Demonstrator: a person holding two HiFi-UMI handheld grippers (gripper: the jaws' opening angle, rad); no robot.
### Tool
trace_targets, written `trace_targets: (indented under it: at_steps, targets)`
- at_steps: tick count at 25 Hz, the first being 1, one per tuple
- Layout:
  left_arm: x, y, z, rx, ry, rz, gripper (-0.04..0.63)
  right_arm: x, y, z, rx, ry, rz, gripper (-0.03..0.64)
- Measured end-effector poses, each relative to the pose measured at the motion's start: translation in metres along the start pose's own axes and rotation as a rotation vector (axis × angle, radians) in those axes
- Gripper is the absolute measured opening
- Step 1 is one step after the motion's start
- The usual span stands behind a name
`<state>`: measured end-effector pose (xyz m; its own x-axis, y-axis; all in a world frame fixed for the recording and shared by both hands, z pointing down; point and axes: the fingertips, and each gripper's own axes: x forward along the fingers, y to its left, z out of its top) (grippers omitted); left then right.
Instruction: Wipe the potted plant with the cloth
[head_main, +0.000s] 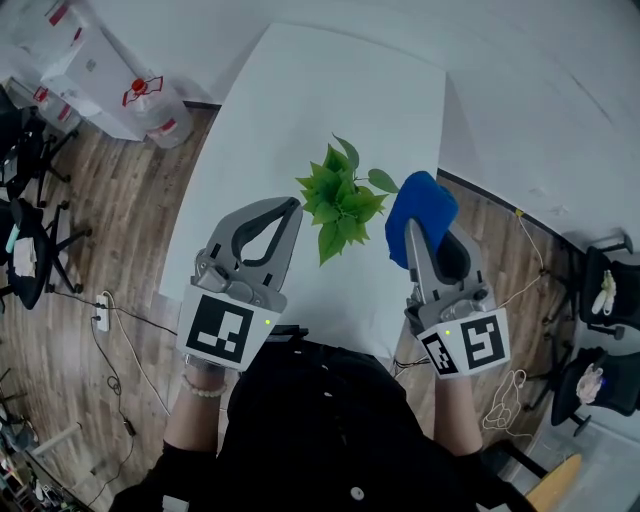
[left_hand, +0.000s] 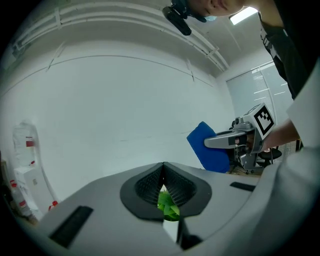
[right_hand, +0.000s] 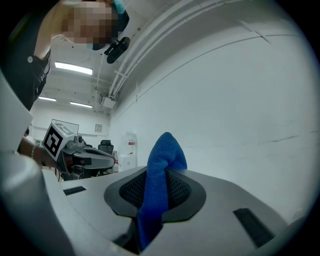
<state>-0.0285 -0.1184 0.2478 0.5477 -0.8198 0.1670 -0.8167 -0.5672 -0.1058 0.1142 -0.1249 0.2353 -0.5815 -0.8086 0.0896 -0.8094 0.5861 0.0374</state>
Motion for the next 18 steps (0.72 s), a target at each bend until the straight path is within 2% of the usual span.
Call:
trace_targets:
  at_steps: [18]
  targets:
    - [-0.0001, 0.0057, -0.0005, -0.002, 0.004, 0.011, 0.014, 0.0025, 0.0054, -0.0044, -0.012, 0.018, 0.010, 0.095]
